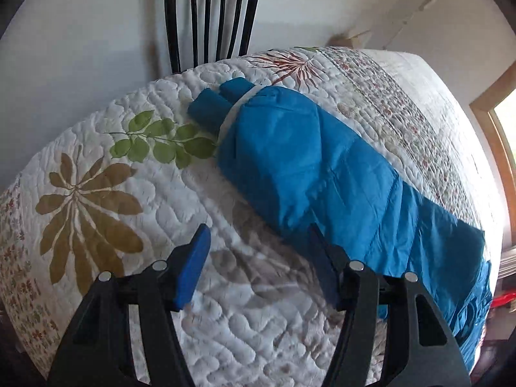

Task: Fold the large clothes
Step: 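Grasp the other sleeve cuff with the left tool and lift it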

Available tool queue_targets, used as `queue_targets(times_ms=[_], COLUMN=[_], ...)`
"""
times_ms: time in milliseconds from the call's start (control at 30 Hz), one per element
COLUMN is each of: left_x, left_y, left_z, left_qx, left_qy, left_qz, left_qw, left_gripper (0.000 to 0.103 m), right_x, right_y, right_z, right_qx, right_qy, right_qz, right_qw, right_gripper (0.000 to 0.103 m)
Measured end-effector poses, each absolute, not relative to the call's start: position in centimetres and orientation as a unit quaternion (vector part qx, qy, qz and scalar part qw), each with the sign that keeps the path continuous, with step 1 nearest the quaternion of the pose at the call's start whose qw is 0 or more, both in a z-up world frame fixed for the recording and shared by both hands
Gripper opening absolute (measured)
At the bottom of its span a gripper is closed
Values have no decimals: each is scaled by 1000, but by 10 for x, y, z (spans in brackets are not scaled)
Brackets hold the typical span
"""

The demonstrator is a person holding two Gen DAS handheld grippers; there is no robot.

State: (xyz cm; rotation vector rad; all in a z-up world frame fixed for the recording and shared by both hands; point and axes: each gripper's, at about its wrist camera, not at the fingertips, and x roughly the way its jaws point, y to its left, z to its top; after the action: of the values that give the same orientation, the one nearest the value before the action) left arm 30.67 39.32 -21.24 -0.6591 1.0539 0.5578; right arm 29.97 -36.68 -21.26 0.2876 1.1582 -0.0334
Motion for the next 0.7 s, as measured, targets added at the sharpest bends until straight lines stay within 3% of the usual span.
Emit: queue_targets(times_ms=[233,333,467,567,700], left_x=[331,338,342,345,343], left_y=[418,415,414,407,387], left_z=[-237,-238,-239,-234,-211], left_qx=[-346,-333,-334,-327,-309], left_qy=[482,477,467,458,433], left_qz=[252,259,260,255,238], left_qw=[765,771,777,787,813], left_gripper=[60,46,18,9,7], right_x=[303,308,312,314,313], right_y=[-363,-359,-359,-359,-358], right_z=[-221,-228,-234,-237,-231], right_qx=[140,134,138,135,135], right_qy=[557,566,569,573,571], right_qz=[-7,-12,-16,-17,-18], right_qw=[819,813,810,808,810], right_gripper=[55,55,56,57,56])
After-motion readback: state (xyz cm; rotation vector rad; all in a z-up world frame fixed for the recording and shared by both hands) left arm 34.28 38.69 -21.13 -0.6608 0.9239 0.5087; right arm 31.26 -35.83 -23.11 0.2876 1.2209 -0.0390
